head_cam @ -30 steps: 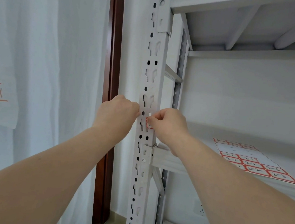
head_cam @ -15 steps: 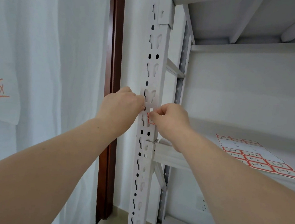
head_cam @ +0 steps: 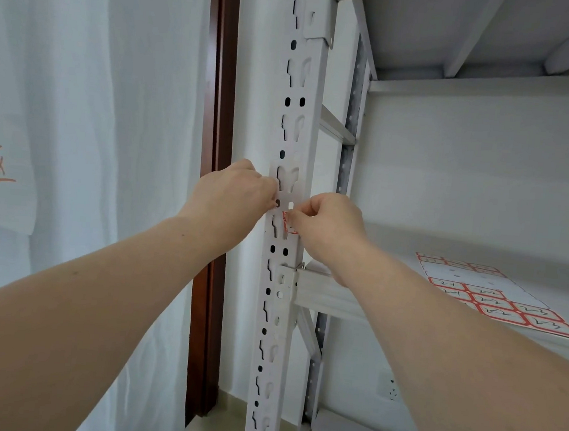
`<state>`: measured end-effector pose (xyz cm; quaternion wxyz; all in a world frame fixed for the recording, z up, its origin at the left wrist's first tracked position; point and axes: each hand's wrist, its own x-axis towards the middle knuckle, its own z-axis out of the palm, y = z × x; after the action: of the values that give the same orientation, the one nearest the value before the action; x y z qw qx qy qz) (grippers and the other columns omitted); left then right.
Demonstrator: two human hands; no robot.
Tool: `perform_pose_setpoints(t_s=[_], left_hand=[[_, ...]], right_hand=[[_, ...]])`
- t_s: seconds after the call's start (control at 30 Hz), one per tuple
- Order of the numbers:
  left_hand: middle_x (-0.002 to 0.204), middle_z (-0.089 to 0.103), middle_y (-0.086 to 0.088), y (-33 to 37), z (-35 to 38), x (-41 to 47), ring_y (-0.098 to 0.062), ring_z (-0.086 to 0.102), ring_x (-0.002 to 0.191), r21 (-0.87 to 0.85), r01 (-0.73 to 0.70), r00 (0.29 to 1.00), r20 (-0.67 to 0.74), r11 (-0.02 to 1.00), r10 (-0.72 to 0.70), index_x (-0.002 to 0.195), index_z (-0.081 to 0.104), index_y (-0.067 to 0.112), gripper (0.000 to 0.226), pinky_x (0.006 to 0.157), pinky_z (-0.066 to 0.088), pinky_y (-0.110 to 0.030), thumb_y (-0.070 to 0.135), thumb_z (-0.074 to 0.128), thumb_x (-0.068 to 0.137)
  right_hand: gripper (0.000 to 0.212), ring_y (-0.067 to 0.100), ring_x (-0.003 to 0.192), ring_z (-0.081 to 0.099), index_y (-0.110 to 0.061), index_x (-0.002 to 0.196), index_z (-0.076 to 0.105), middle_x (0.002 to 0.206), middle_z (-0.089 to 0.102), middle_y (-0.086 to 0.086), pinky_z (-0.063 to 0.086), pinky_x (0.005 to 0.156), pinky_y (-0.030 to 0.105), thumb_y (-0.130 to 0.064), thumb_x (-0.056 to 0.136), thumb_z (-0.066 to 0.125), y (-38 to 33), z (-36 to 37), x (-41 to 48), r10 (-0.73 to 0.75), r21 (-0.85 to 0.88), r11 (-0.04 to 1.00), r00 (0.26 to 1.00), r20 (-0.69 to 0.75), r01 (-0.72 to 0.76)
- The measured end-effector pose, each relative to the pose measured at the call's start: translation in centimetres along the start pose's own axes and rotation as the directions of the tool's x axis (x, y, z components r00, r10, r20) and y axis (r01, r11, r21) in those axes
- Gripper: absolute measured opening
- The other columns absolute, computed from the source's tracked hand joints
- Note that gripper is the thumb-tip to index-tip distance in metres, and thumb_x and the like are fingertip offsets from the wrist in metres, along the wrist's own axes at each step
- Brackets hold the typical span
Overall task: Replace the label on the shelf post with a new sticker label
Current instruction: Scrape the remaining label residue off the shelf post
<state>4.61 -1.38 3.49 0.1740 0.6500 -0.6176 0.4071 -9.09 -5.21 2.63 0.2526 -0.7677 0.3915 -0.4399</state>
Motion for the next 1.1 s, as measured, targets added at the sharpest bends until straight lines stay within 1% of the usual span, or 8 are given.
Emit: perform_pose_setpoints(t_s=[0.13, 0.27, 0.37, 0.5, 0.67, 0.8, 1.0, 1.1], left_hand=[[0.092, 0.064, -0.003, 0.1, 0.3, -0.1, -0.018, 0.049, 0.106, -0.027, -0.004, 1.000, 0.003, 1.000, 0.004, 0.104, 0.059, 0.013, 0.022, 0.072, 0.052, -0.035, 0.027, 0.042, 0.099], [0.083, 0.062, -0.007, 0.0, 0.9, -0.1, -0.022, 0.049, 0.098, -0.102, 0.017, 1.000, -0.024, 0.995, -0.019, 0.095, 0.058, 0.008, 0.014, 0.070, 0.053, -0.043, 0.015, 0.046, 0.097], [0.084, 0.062, -0.010, 0.3, 1.1, -0.2, -0.024, 0.049, 0.097, -0.147, 0.037, 0.999, -0.027, 0.989, -0.041, 0.095, 0.058, 0.005, 0.018, 0.072, 0.052, -0.044, 0.017, 0.044, 0.097], [0.085, 0.061, -0.012, 0.6, 1.2, -0.3, -0.026, 0.050, 0.093, -0.182, 0.069, 0.996, -0.040, 0.981, -0.077, 0.097, 0.057, 0.005, 0.021, 0.073, 0.050, -0.043, 0.018, 0.041, 0.098], [0.084, 0.059, -0.014, 1.0, 1.1, -0.4, -0.024, 0.047, 0.088, -0.255, 0.117, 0.990, -0.044, 0.960, -0.132, 0.097, 0.056, 0.005, 0.020, 0.072, 0.046, -0.037, 0.017, 0.039, 0.098], [0.085, 0.058, -0.015, 1.1, 1.3, -0.4, -0.027, 0.050, 0.084, -0.286, 0.138, 0.986, -0.047, 0.948, -0.158, 0.096, 0.054, 0.005, 0.019, 0.070, 0.044, -0.035, 0.017, 0.040, 0.097], [0.086, 0.056, -0.014, 1.1, 1.7, -0.3, -0.031, 0.054, 0.076, -0.363, 0.184, 0.977, -0.038, 0.913, -0.211, 0.092, 0.054, 0.007, 0.016, 0.063, 0.042, -0.034, 0.019, 0.044, 0.096], [0.087, 0.057, -0.014, 1.1, 1.7, -0.3, -0.030, 0.054, 0.076, -0.382, 0.190, 0.974, -0.045, 0.904, -0.224, 0.093, 0.054, 0.006, 0.016, 0.064, 0.042, -0.034, 0.018, 0.044, 0.095]], right_hand=[[0.023, 0.024, 0.073, 0.057, 0.000, 0.077, 0.069, 0.085, 0.070, 0.017, 0.053, 0.078, 0.038, -0.018, 0.087, 0.060, 0.0, 0.1, 0.0, 0.014, 0.016, 1.000, 1.000, -0.003, -0.014], [0.028, 0.023, 0.075, 0.057, -0.012, 0.060, 0.062, 0.082, 0.069, 0.011, 0.052, 0.077, 0.034, -0.019, 0.087, 0.059, 0.0, 0.1, 0.1, 0.026, 0.011, 1.000, 1.000, 0.003, -0.026], [0.024, 0.025, 0.076, 0.058, -0.005, 0.071, 0.068, 0.083, 0.069, 0.012, 0.052, 0.079, 0.035, -0.020, 0.087, 0.059, 0.0, 0.2, 0.1, 0.025, 0.009, 1.000, 1.000, 0.000, -0.025], [0.024, 0.033, 0.093, 0.064, 0.002, 0.083, 0.069, 0.095, 0.071, 0.018, 0.054, 0.084, 0.040, -0.019, 0.087, 0.059, -0.1, 0.3, 0.0, 0.017, -0.006, 1.000, 1.000, -0.016, -0.017], [0.028, 0.030, 0.093, 0.065, -0.011, 0.061, 0.061, 0.093, 0.072, 0.015, 0.054, 0.082, 0.037, -0.020, 0.088, 0.059, -0.2, 0.1, -0.1, 0.028, -0.012, 1.000, 1.000, -0.009, -0.028], [0.023, 0.031, 0.094, 0.065, -0.001, 0.080, 0.069, 0.095, 0.072, 0.016, 0.054, 0.084, 0.039, -0.019, 0.088, 0.058, -0.3, 0.1, -0.2, 0.029, -0.003, 1.000, 1.000, -0.009, -0.029], [0.024, 0.031, 0.095, 0.064, 0.001, 0.087, 0.070, 0.096, 0.072, 0.016, 0.054, 0.085, 0.039, -0.020, 0.087, 0.059, -0.3, 0.2, -0.2, 0.029, -0.007, 1.000, 0.999, -0.015, -0.029], [0.023, 0.031, 0.094, 0.065, 0.001, 0.085, 0.071, 0.095, 0.072, 0.016, 0.054, 0.084, 0.039, -0.019, 0.087, 0.059, -0.3, 0.2, -0.2, 0.027, -0.013, 1.000, 1.000, -0.013, -0.027]])
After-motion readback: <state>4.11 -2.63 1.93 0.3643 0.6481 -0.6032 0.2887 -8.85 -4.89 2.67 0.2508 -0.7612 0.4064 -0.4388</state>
